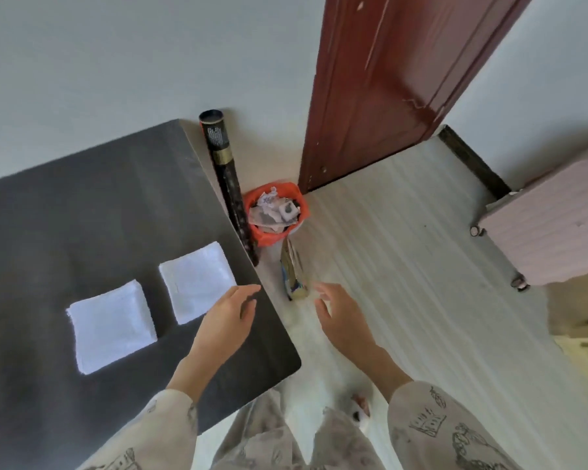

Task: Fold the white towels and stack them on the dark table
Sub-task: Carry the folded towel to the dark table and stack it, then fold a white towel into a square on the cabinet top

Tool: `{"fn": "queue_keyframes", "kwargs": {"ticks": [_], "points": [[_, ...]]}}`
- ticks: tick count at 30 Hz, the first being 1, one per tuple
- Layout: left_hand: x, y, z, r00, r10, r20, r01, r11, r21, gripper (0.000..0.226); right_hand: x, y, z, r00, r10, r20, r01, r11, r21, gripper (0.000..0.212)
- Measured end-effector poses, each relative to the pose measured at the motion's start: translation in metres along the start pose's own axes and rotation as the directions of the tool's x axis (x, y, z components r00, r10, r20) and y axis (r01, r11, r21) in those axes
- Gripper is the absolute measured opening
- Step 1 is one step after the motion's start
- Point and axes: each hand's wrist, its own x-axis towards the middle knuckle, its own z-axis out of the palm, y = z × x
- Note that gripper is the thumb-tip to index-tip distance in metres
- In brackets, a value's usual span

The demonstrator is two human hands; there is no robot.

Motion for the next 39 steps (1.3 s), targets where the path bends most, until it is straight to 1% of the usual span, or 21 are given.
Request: {"fn": "queue_keyframes", "kwargs": {"ticks": [2,4,8,12,15,17,20,22,25,28,32,34,37,39], "points": [[0.0,0.037,0.027,0.997,0.054,0.062,-0.052,0.998,-0.037,0.031,-0.024,0.033,-0.029,0.993,0.104,-0.049,-0.1,0.992,0.072,0.033],[-0.001,0.075,0.058,0.988,0.064,0.138,-0.051,0.994,-0.097,0.029,-0.049,0.068,-0.057,0.98,0.173,-0.094,-0.162,0.98,0.116,0.032],[-0.008,0.162,0.134,0.952,0.187,0.243,-0.16,0.979,-0.128,0.028,-0.108,0.147,-0.12,0.944,0.287,-0.163,-0.256,0.948,0.191,0.031],[-0.024,0.247,0.223,0.922,0.255,0.29,-0.226,0.965,-0.132,0.027,-0.177,0.224,-0.19,0.879,0.383,-0.283,-0.305,0.91,0.281,0.028],[-0.042,0.305,0.285,0.871,0.311,0.381,-0.272,0.95,-0.152,0.023,-0.225,0.274,-0.24,0.79,0.477,-0.385,-0.344,0.865,0.366,0.025],[-0.049,0.349,0.326,0.81,0.362,0.461,-0.324,0.932,-0.163,0.022,-0.252,0.308,-0.271,0.714,0.547,-0.437,-0.368,0.824,0.431,0.023],[-0.048,0.41,0.378,0.724,0.426,0.543,-0.403,0.9,-0.168,0.023,-0.286,0.354,-0.307,0.595,0.649,-0.475,-0.409,0.753,0.516,0.023],[-0.044,0.451,0.414,0.687,0.447,0.573,-0.432,0.885,-0.172,0.024,-0.304,0.385,-0.328,0.528,0.699,-0.482,-0.42,0.708,0.567,0.023],[-0.036,0.506,0.464,0.631,0.47,0.617,-0.468,0.865,-0.181,0.023,-0.318,0.433,-0.359,0.459,0.754,-0.47,-0.435,0.652,0.621,0.023],[-0.022,0.561,0.519,0.577,0.495,0.649,-0.506,0.841,-0.192,0.022,-0.321,0.488,-0.402,0.424,0.776,-0.467,-0.453,0.628,0.632,0.023],[0.01,0.65,0.596,0.516,0.513,0.686,-0.54,0.817,-0.204,0.022,-0.316,0.567,-0.481,0.377,0.796,-0.473,-0.457,0.604,0.653,0.023],[0.023,0.698,0.624,0.493,0.532,0.689,-0.568,0.796,-0.208,0.023,-0.316,0.597,-0.524,0.36,0.803,-0.475,-0.463,0.596,0.656,0.024],[0.035,0.772,0.664,0.466,0.55,0.693,-0.598,0.773,-0.212,0.024,-0.322,0.641,-0.585,0.301,0.814,-0.496,-0.457,0.58,0.674,0.024],[0.039,0.811,0.688,0.413,0.554,0.723,-0.64,0.742,-0.203,0.025,-0.325,0.667,-0.615,0.265,0.826,-0.497,-0.442,0.562,0.699,0.025]]}}
